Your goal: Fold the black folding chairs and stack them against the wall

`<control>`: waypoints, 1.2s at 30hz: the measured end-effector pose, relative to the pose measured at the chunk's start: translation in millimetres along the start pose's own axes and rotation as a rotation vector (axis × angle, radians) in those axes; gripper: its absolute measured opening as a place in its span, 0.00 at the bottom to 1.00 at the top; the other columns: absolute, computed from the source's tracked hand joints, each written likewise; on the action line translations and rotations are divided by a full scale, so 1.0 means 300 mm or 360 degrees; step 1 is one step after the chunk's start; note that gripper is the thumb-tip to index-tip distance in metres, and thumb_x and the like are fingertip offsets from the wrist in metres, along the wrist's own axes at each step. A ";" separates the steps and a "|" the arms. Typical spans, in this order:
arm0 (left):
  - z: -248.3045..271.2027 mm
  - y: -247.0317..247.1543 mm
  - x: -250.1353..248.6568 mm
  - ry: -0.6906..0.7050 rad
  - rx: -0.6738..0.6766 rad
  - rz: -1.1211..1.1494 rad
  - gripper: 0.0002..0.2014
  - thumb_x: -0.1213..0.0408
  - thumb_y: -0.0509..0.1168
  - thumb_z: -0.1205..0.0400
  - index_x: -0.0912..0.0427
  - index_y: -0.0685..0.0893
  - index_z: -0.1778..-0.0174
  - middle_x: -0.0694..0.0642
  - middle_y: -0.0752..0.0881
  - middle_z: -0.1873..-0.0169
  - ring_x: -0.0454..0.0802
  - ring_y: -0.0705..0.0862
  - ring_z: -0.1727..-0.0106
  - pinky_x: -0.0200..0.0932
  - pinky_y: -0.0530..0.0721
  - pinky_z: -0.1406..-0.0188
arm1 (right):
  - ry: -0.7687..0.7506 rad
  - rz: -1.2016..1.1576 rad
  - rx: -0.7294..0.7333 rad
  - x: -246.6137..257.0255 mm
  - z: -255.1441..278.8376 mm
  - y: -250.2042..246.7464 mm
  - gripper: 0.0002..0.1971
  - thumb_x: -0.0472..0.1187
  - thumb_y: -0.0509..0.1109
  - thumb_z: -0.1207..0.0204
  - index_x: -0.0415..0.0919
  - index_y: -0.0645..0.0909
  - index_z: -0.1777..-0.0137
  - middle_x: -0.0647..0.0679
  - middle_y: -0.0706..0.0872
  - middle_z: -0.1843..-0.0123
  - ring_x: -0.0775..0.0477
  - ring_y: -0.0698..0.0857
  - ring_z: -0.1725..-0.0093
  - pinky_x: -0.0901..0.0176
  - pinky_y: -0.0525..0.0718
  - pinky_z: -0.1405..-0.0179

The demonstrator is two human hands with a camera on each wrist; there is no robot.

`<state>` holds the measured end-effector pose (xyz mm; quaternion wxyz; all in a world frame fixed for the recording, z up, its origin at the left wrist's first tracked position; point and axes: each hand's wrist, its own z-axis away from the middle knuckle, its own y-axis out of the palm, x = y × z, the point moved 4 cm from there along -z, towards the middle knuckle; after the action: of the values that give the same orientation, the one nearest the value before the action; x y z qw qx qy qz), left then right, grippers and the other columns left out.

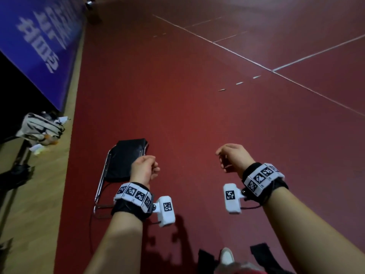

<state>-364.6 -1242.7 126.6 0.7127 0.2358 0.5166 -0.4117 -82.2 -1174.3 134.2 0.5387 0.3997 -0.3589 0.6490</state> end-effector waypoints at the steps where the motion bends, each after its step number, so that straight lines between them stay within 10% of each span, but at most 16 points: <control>1: -0.077 0.024 -0.038 -0.0013 -0.0033 0.0019 0.06 0.72 0.61 0.15 0.58 0.83 0.52 0.56 0.82 0.64 0.47 0.82 0.68 0.39 0.82 0.74 | -0.0006 0.0030 0.0008 0.058 -0.100 0.007 0.09 0.32 0.59 0.22 0.36 0.81 0.55 0.42 0.78 0.71 0.45 0.76 0.78 0.62 0.76 0.77; 5: -0.326 0.062 -0.096 -0.0170 -0.0186 0.0113 0.10 0.70 0.64 0.14 0.57 0.81 0.38 0.56 0.83 0.50 0.50 0.84 0.55 0.60 0.91 0.52 | 0.0031 0.0107 0.0129 0.190 -0.411 0.098 0.07 0.36 0.65 0.20 0.35 0.81 0.46 0.40 0.82 0.64 0.43 0.80 0.75 0.61 0.77 0.76; 11: -0.815 0.102 -0.162 -0.0260 -0.0307 0.0137 0.10 0.70 0.64 0.16 0.57 0.83 0.40 0.57 0.84 0.48 0.53 0.83 0.48 0.59 0.89 0.45 | 0.0071 0.0244 0.0249 0.327 -0.920 0.295 0.06 0.37 0.66 0.19 0.35 0.82 0.48 0.39 0.86 0.60 0.41 0.85 0.67 0.55 0.85 0.69; 21: -1.635 0.035 -0.524 -0.0217 -0.0430 0.0203 0.08 0.70 0.63 0.16 0.57 0.84 0.44 0.55 0.85 0.56 0.50 0.85 0.56 0.46 0.84 0.60 | -0.0017 0.0254 0.0303 0.766 -1.650 0.679 0.04 0.37 0.68 0.19 0.37 0.81 0.50 0.39 0.86 0.59 0.40 0.87 0.64 0.51 0.86 0.62; 27: -1.992 0.015 -0.607 -0.0303 -0.0541 0.0292 0.08 0.71 0.63 0.14 0.57 0.83 0.43 0.54 0.85 0.53 0.53 0.85 0.48 0.54 0.84 0.43 | 0.0044 0.0329 0.0401 0.894 -2.067 0.901 0.03 0.36 0.67 0.19 0.38 0.81 0.51 0.39 0.86 0.59 0.40 0.86 0.63 0.50 0.86 0.60; 36: -2.476 -0.081 -0.575 -0.0515 -0.1076 0.0627 0.08 0.68 0.63 0.15 0.51 0.81 0.56 0.52 0.84 0.59 0.49 0.83 0.59 0.48 0.82 0.56 | 0.0024 0.0814 0.0974 1.090 -2.729 1.465 0.04 0.35 0.65 0.18 0.38 0.81 0.49 0.41 0.86 0.63 0.43 0.85 0.68 0.56 0.84 0.65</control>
<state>-809.5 -631.1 25.4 0.8870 0.0152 0.4490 -0.1065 -656.7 -376.6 68.7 0.2183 0.4346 -0.2329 0.8422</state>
